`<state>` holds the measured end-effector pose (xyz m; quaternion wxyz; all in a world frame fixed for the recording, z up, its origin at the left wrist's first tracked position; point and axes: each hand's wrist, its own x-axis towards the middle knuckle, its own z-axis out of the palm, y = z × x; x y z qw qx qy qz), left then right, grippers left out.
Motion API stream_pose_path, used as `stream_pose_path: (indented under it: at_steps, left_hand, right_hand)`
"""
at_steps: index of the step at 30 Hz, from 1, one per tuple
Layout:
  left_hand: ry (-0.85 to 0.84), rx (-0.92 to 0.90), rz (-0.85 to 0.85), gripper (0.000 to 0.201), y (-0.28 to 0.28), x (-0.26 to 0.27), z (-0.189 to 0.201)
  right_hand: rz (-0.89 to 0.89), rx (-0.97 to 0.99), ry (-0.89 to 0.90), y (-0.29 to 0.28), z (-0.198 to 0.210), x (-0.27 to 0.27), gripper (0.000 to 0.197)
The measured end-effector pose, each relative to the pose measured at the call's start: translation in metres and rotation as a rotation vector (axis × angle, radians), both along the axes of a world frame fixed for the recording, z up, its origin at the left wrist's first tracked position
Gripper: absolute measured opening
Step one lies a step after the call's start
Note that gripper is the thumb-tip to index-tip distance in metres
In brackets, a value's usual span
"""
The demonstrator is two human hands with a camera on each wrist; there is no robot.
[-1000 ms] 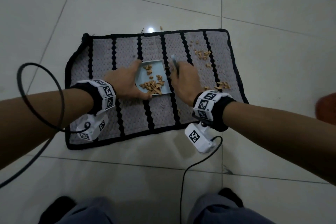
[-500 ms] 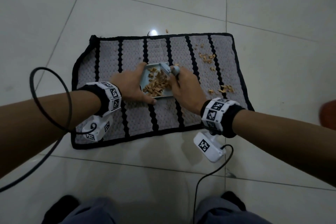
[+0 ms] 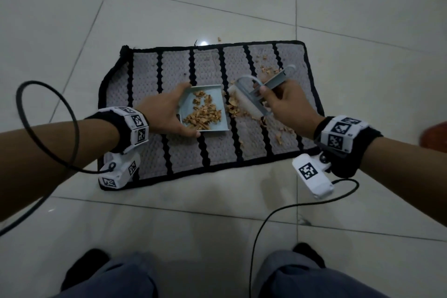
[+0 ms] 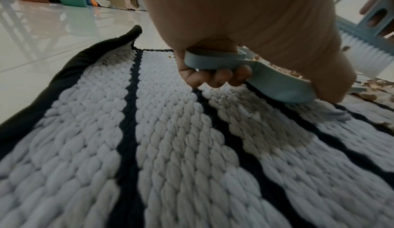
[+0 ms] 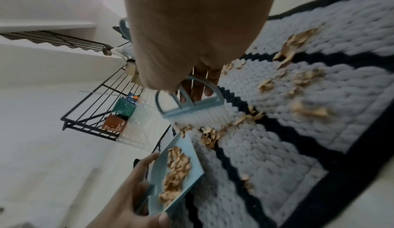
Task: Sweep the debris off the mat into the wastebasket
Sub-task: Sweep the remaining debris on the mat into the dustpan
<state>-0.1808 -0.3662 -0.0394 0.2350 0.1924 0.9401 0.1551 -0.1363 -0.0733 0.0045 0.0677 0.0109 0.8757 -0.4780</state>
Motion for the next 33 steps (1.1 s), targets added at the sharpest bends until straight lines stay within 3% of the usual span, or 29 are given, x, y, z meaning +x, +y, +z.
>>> stream_pose_path:
  at_steps: [6,10,15,21,25,28,31,33]
  left_hand:
    - [0.002,-0.102,-0.032,0.125,-0.014,0.012,0.0]
    - [-0.056,-0.121,-0.07,0.126,-0.01,0.02,0.002]
    - [-0.083,-0.125,-0.09,0.126,-0.003,0.032,0.002]
    - [-0.066,-0.123,-0.086,0.125,-0.005,0.038,0.003]
    - [-0.06,-0.133,-0.086,0.124,-0.002,0.042,0.004]
    - [-0.055,-0.141,-0.085,0.126,0.001,0.047,0.003]
    - [-0.061,-0.152,-0.083,0.125,0.003,0.049,0.005]
    - [-0.07,-0.147,-0.077,0.125,0.003,0.05,0.007]
  right_hand:
    - [0.296,0.3,-0.166,0.017,-0.006,0.016,0.02]
    - [0.338,0.433,-0.141,0.013,-0.01,0.009,0.019]
    - [0.208,0.464,-0.008,0.016,-0.007,-0.004,0.019]
    - [0.219,0.509,0.02,0.03,-0.019,0.01,0.012]
    - [0.118,0.452,0.107,0.031,-0.012,0.014,0.016]
    - [0.209,0.361,0.032,0.032,-0.008,0.02,0.016]
    - [0.351,0.424,-0.091,0.026,-0.01,0.026,0.014]
    - [0.379,0.467,-0.079,0.018,-0.011,0.023,0.015]
